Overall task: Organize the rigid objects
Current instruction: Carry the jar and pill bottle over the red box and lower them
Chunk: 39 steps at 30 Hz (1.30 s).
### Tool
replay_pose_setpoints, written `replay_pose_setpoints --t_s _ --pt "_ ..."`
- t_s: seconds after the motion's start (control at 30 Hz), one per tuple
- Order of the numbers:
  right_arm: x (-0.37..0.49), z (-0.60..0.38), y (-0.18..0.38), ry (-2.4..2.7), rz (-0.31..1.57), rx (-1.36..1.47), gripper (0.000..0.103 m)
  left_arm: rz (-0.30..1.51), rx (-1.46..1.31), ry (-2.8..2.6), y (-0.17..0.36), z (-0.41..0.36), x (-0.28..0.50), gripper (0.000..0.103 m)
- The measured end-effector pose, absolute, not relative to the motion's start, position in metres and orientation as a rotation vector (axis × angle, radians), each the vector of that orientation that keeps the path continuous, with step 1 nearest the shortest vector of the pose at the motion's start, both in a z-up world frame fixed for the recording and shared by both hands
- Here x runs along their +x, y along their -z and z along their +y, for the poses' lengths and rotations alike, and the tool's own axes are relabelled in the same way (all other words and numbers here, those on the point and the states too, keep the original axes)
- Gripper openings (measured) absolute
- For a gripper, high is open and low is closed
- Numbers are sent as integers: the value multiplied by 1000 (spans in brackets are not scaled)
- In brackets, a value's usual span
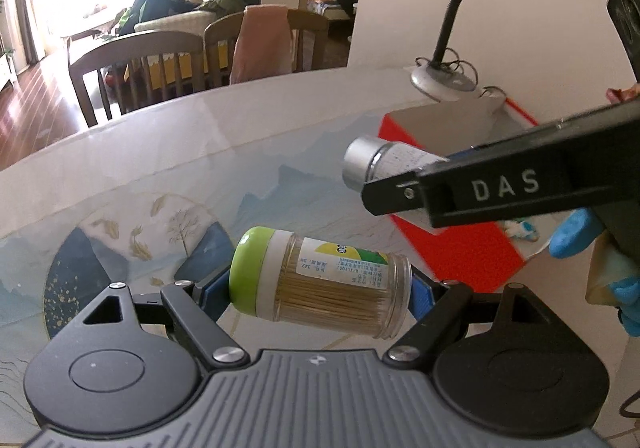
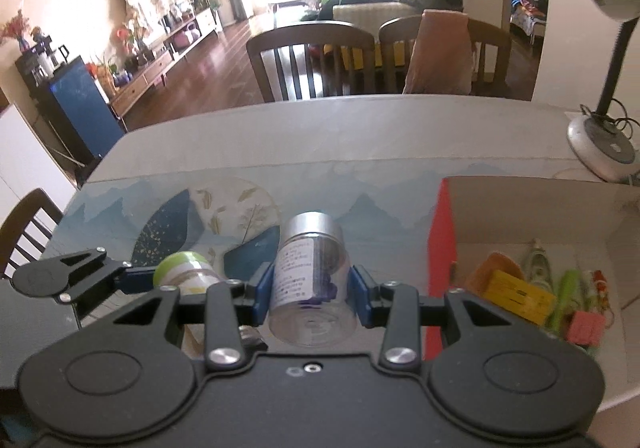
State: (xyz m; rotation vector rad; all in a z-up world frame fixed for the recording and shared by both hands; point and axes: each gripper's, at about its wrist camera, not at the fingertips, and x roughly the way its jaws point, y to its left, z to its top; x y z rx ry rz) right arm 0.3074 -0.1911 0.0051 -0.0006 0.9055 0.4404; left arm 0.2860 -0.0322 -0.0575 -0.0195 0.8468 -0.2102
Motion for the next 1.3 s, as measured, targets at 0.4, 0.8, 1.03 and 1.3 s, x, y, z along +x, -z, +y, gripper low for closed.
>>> replay_pose_setpoints --t_s 0.4,0.8,1.03,1.3 --pt "293 -257 -25 -407 856 46 40 800 7 245 18 -81 282 85" --pt "291 -331 -20 -347 843 69 40 791 54 299 11 -155 295 85" --pt "294 -372 -12 -313 852 82 40 809 74 326 20 -195 310 85" --pt "305 -409 2 -271 867 74 40 848 92 343 38 -233 334 85"
